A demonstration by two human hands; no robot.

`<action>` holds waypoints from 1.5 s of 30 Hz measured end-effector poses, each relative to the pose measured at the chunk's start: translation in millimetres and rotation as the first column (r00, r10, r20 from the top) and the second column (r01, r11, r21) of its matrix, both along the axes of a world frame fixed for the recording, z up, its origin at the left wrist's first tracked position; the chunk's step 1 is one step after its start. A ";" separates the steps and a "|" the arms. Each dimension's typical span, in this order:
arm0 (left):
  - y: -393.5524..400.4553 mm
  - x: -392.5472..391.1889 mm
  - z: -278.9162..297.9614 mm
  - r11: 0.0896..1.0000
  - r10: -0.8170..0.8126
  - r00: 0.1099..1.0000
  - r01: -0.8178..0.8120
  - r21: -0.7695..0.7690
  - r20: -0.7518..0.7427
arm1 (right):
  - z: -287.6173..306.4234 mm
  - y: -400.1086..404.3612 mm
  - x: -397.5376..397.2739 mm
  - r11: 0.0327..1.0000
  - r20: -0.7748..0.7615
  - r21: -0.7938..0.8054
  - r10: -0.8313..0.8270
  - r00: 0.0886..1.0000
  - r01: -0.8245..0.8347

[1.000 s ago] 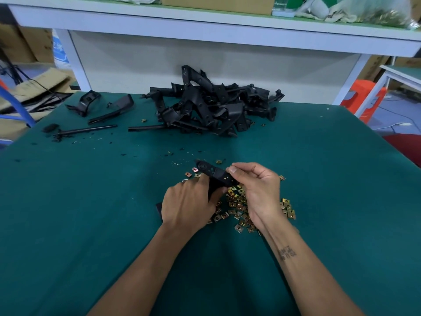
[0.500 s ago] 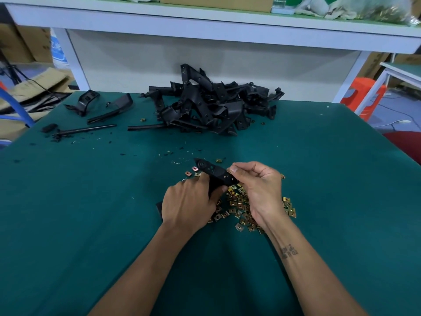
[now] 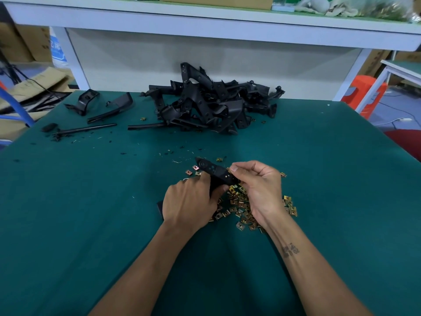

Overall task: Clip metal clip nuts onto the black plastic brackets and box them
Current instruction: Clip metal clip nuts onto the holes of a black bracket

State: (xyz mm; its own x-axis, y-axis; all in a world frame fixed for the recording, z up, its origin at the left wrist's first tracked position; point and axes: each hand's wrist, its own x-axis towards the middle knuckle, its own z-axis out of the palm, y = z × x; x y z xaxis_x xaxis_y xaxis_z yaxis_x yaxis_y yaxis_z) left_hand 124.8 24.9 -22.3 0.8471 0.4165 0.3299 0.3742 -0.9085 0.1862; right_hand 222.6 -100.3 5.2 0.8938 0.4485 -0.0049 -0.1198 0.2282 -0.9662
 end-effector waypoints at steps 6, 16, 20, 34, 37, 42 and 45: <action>-0.5 0.0 -0.1 1.000 0.002 1.000 -0.002 0.001 0.000 | -1.6 0.5 -0.3 0.999 -0.062 0.044 0.017 0.998 -0.014; -0.3 1.1 -2.4 1.000 0.006 1.000 -0.005 0.022 -0.011 | -9.1 2.0 -0.3 0.999 0.156 0.003 -0.043 0.987 0.043; -1.1 0.6 -1.9 1.000 -0.001 1.000 0.001 0.019 -0.002 | -10.4 1.3 1.6 0.998 0.177 -0.052 -0.008 0.984 0.018; 0.3 0.4 -2.2 1.000 -0.003 0.999 0.004 -0.014 0.035 | -10.6 4.3 0.6 0.982 0.318 -0.188 0.063 0.946 -0.002; 0.8 0.2 -1.9 1.000 -0.010 0.999 0.010 -0.011 0.044 | -12.4 6.7 -4.4 0.989 0.283 -0.143 0.023 0.959 0.019; 1.2 0.4 -3.4 1.000 -0.019 1.000 0.018 0.011 0.015 | -7.8 5.2 -5.6 0.980 0.322 -0.196 0.078 0.944 -0.014; 1.3 0.7 -3.9 1.000 -0.008 1.000 0.008 0.013 0.015 | -3.5 1.2 -5.4 0.968 0.342 -0.246 0.140 0.929 -0.055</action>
